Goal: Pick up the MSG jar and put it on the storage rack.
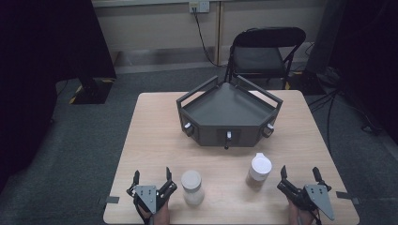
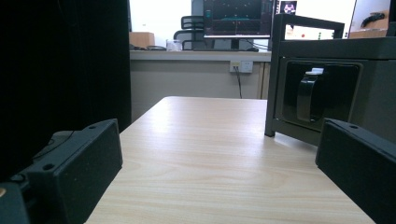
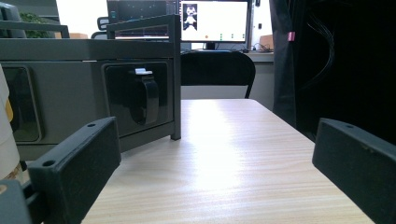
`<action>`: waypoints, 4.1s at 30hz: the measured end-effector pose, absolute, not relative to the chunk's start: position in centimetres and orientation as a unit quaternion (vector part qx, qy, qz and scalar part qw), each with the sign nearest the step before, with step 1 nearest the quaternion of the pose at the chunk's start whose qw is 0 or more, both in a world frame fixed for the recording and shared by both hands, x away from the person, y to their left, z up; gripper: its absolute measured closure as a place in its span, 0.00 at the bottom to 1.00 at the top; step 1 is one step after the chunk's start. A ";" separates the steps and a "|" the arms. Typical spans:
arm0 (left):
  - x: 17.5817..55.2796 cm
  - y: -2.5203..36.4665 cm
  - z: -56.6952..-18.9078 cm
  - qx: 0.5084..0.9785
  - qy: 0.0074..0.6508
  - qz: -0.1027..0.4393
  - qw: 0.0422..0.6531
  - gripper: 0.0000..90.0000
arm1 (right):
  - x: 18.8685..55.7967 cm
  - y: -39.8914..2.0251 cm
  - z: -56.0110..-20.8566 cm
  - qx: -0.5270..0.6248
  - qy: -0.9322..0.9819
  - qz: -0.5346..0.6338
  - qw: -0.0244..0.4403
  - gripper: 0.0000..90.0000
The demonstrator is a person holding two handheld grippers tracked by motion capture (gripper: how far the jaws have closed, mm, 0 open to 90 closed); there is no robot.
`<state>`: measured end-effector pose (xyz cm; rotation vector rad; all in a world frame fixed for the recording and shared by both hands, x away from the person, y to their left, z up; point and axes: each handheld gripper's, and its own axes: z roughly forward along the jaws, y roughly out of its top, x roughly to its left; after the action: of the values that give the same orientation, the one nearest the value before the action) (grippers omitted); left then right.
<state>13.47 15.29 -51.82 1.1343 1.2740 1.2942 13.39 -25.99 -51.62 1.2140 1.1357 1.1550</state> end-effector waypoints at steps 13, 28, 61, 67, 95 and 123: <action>13.5 15.3 -51.8 0.465 0.522 0.531 0.479 0.00 | 13.4 -25.9 -51.6 0.509 0.475 0.483 0.531 0.00; 13.5 15.2 -51.8 0.464 0.523 0.531 0.478 0.00 | 13.4 -25.8 -51.6 0.512 0.472 0.480 0.534 0.00; 12.0 16.0 -46.6 0.453 0.522 0.508 0.514 0.00 | 13.4 -25.8 -51.6 0.511 0.472 0.480 0.534 0.00; 10.2 16.2 -44.4 0.461 0.475 0.506 0.553 0.00 | 13.4 -25.8 -51.6 0.511 0.472 0.480 0.534 0.00; 9.0 12.8 -46.9 0.582 0.432 0.419 0.547 0.13 | 13.4 -25.8 -51.7 0.510 0.473 0.480 0.535 0.00; 10.1 14.3 -47.7 0.595 0.428 0.383 0.562 0.38 | 13.4 -25.8 -51.7 0.509 0.473 0.480 0.535 0.00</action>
<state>10.13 14.27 -47.69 1.4015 1.0081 0.9023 13.40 -25.75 -51.66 1.2134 1.1273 1.1439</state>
